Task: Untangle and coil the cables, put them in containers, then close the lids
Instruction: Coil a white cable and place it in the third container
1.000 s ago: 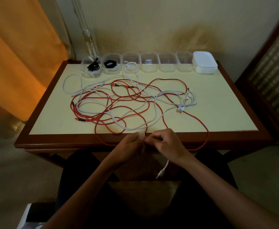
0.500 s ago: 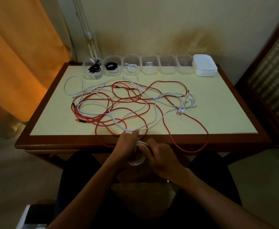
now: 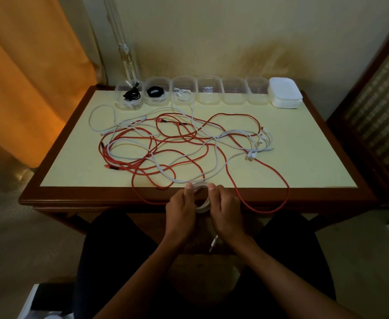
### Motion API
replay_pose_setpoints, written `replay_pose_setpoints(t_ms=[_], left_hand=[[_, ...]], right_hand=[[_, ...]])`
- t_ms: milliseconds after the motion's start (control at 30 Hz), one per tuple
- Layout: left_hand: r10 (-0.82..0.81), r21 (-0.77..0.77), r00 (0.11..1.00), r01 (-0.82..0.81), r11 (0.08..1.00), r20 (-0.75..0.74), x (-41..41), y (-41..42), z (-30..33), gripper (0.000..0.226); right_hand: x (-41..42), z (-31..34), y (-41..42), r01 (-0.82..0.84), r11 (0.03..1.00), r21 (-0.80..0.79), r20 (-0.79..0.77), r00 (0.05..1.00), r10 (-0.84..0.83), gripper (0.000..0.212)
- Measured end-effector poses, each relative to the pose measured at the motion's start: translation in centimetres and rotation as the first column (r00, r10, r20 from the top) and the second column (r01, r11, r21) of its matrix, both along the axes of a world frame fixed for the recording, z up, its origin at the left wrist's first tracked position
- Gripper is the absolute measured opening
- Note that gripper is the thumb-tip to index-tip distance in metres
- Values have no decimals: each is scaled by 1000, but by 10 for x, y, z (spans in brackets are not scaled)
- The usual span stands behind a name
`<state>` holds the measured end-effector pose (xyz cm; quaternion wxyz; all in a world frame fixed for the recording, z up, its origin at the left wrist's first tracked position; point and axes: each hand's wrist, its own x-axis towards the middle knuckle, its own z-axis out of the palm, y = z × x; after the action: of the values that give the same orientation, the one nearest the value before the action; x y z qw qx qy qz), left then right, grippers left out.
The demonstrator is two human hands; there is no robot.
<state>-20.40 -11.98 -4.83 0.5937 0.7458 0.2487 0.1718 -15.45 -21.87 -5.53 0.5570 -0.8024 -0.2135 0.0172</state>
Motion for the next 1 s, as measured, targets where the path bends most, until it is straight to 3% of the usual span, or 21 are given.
replay_pose_setpoints(t_ms=[133,233,333,467,533,633,800,867,1000], left_hand=[[-142,295,989,145,944,-31,-4,21,-5,30],[-328,559,938,331,760,-109,-7,43,-16,41],[-445,557,868,487,673,-221,-5,48,-12,54],[-552,518,828,516,682,-97,-7,44,-16,59],[-550,507,833,502,701,-66,-7,41,-17,57],[-542,473,838,504,722,-66,-3,39,-13,54],[-499,558,865,438,705,-49,-1,43,-16,53],[-482,586,871,440,681,-94,-1,46,-18,58],[-487,647,854,477,595,-182,3,51,-27,57]], right_hand=[[5,-6,-14,-169,983,-66,-61,984,165,27],[14,-8,-26,-234,959,-158,21,971,240,27],[20,-7,-32,-267,922,-280,78,951,299,22],[25,4,-28,-325,832,-450,-17,934,356,18],[26,13,-26,-370,867,-334,-157,929,336,13],[27,19,-28,-400,911,-95,-422,846,327,10],[24,17,-28,-257,925,280,-727,573,379,26],[25,16,-30,-208,904,374,-758,493,427,34],[25,2,-26,-223,890,397,-755,472,455,44]])
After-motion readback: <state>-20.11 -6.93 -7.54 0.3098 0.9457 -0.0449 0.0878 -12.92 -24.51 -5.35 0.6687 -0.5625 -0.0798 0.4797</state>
